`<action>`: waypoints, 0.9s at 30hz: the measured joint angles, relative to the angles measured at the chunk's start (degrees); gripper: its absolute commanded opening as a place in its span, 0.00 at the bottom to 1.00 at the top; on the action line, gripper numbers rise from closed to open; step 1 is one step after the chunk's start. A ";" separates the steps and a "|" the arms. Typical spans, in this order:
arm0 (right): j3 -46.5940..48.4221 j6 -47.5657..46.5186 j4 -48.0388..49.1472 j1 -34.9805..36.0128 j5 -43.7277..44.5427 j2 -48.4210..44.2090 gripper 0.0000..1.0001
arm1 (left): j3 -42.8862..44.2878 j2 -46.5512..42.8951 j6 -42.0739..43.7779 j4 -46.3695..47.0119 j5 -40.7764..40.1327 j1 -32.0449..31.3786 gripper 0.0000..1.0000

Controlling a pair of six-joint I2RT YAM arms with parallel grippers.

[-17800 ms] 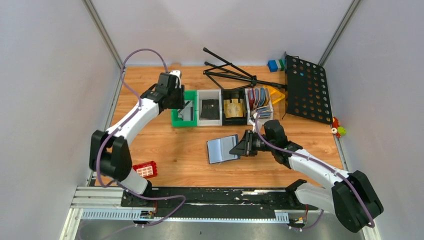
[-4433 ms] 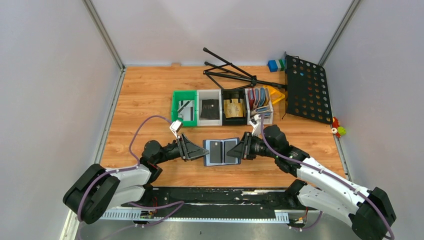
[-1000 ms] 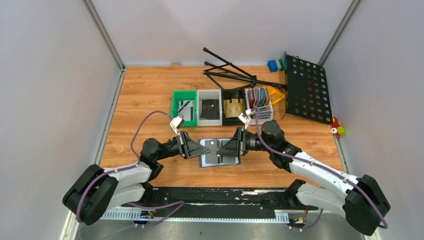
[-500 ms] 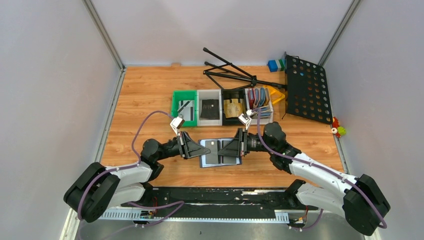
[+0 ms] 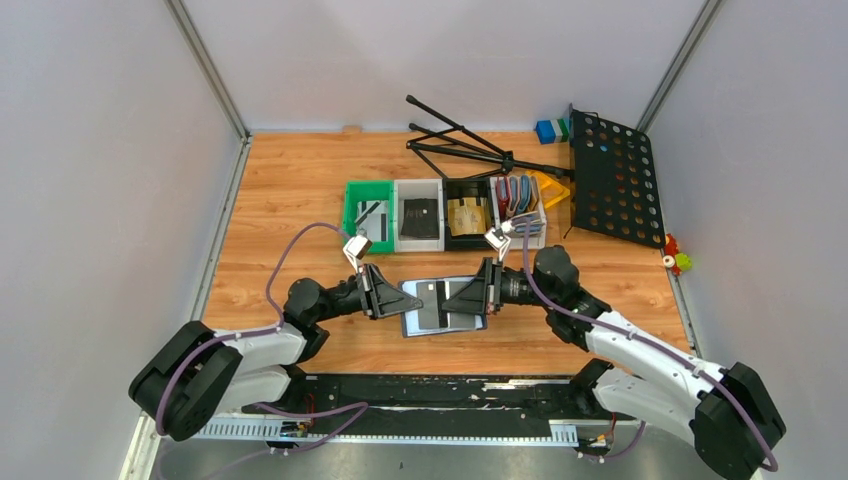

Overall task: Take the credit cards out of the card holder
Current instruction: Remove the credit card from the card holder.

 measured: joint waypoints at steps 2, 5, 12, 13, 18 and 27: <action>-0.66 -0.28 -1.14 -1.29 -0.07 -1.33 0.00 | -0.07 0.20 0.04 0.00 -0.13 0.11 0.07; -1.73 -0.57 -2.64 -3.28 -0.22 -2.89 0.00 | -0.52 0.46 0.07 -0.07 -0.39 0.26 0.03; -2.32 -0.68 -3.21 -4.02 -1.05 -3.23 0.17 | -0.55 1.03 0.07 -0.04 -0.35 0.28 0.00; -2.32 -0.61 -3.13 -4.04 -1.11 -3.15 0.21 | -0.55 1.14 0.04 0.02 -0.31 0.28 0.00; -2.34 0.09 -0.66 -4.04 -2.23 -1.33 0.30 | -0.55 2.14 -0.72 1.60 -0.04 0.28 0.00; -2.34 1.51 3.91 -4.04 -4.07 0.94 0.35 | -0.55 5.79 -5.14 9.20 0.52 0.28 0.00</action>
